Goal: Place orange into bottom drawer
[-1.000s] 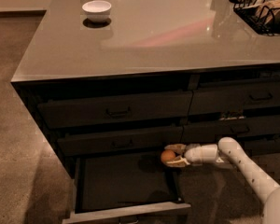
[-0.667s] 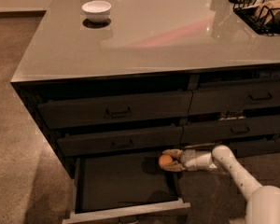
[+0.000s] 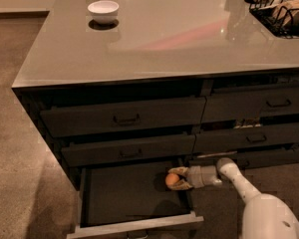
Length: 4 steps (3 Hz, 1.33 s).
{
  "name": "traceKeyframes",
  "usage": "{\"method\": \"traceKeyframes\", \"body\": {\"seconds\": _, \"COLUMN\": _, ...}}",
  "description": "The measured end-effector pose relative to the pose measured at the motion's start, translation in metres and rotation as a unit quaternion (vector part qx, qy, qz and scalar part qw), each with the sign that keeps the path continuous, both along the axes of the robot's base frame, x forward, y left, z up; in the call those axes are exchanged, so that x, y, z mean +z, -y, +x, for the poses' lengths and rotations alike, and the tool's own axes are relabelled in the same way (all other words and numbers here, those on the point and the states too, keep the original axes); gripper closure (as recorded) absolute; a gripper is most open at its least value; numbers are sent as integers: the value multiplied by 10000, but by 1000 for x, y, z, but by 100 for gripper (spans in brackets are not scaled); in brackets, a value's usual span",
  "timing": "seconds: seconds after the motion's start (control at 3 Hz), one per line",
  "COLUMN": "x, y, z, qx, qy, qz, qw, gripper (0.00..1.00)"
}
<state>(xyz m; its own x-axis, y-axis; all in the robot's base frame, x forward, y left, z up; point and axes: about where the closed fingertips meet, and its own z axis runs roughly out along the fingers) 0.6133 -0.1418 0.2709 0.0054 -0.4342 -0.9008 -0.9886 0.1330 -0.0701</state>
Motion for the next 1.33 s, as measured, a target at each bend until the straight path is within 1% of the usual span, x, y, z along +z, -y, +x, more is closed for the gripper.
{"method": "traceKeyframes", "body": {"seconds": 0.33, "x": -44, "y": -18, "z": -17, "qx": 711, "qy": -98, "qz": -354, "qw": 9968, "gripper": 100}}
{"method": "traceKeyframes", "body": {"seconds": 0.67, "x": -71, "y": -28, "z": -30, "qx": 1060, "qy": -179, "qz": -414, "qw": 9933, "gripper": 100}}
{"method": "traceKeyframes", "body": {"seconds": 1.0, "x": -73, "y": -28, "z": -31, "qx": 1069, "qy": -149, "qz": -437, "qw": 9932, "gripper": 100}}
{"method": "traceKeyframes", "body": {"seconds": 1.33, "x": -78, "y": -33, "z": -33, "qx": 1117, "qy": 349, "qz": -795, "qw": 9899, "gripper": 100}}
